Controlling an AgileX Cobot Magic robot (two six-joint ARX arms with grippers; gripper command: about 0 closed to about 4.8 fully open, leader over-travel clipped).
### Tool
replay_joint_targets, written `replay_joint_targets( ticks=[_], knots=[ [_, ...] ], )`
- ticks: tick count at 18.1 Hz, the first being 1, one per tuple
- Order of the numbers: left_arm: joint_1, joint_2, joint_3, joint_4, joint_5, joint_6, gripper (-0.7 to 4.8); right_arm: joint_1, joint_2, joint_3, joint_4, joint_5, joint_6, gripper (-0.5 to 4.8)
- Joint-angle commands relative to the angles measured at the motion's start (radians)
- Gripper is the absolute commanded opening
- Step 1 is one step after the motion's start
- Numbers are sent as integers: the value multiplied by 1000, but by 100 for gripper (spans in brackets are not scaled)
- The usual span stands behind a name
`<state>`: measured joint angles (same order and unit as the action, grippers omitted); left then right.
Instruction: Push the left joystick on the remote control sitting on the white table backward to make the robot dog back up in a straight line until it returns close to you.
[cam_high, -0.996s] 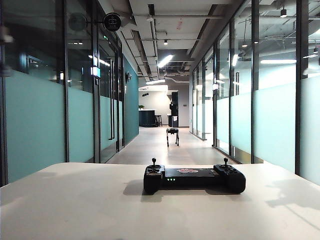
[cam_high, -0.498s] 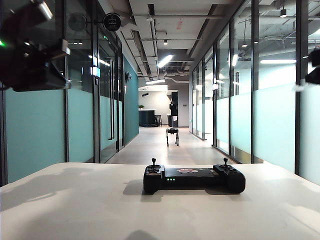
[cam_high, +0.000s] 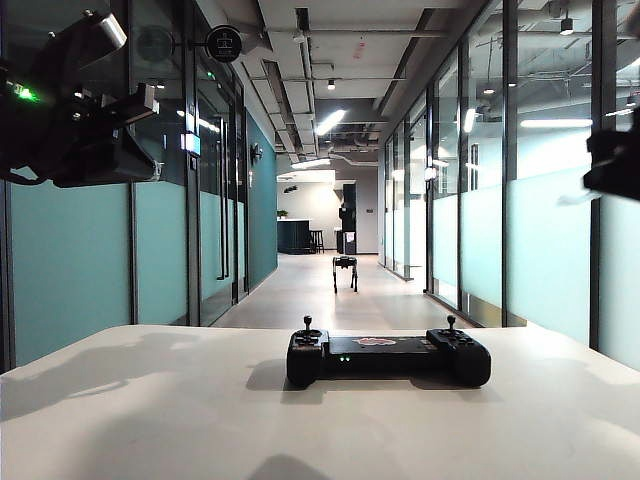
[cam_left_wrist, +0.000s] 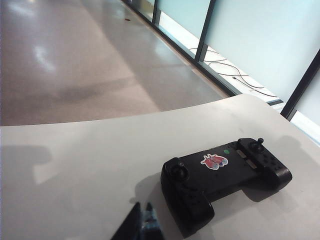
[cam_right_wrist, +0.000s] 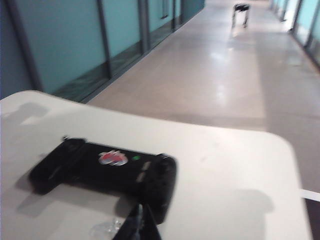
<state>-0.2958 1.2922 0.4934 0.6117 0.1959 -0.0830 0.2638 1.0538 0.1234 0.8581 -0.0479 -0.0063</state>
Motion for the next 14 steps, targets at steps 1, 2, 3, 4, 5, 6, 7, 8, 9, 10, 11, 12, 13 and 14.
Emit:
replay_joint_targets(
  ticks=[1,2,3,4,5,6,7,8,9,10,11,12,13,14],
  knots=[
    [-2,-1,4,18,9,0,-6,6,66,4,101,6,6,-5],
    [-2,-1,4,18,10,0,-5,7,101,4,135,8,6,-6],
    [-2,-1,4,18,11,1,-5,9,130,4,159,8,6,-6],
    [-2,-1,4,16,11,0,-5,14,160,4,180,8,6,-6],
    [-2,0,4,10,11,2,-5,22,198,4,208,9,6,-6],
    [-2,6,4,10,13,3,-6,24,232,11,225,8,6,-6],
    [-2,13,4,12,16,3,-6,24,251,18,227,7,6,-6],
    [-2,23,4,12,24,4,-5,24,285,37,228,4,6,-5],
    [-2,32,4,12,30,3,-6,24,302,49,229,4,6,-6],
    [-2,43,4,12,34,3,-6,24,330,71,230,4,6,-5],
    [-2,57,4,13,38,3,-6,24,351,87,232,3,6,-6],
    [-2,70,5,16,47,4,-5,24,372,101,232,3,6,-6],
    [-2,85,6,19,63,4,-6,24,396,116,234,3,6,-6],
    [-2,99,10,18,84,4,-5,24,422,127,249,3,6,-6]
  ],
)
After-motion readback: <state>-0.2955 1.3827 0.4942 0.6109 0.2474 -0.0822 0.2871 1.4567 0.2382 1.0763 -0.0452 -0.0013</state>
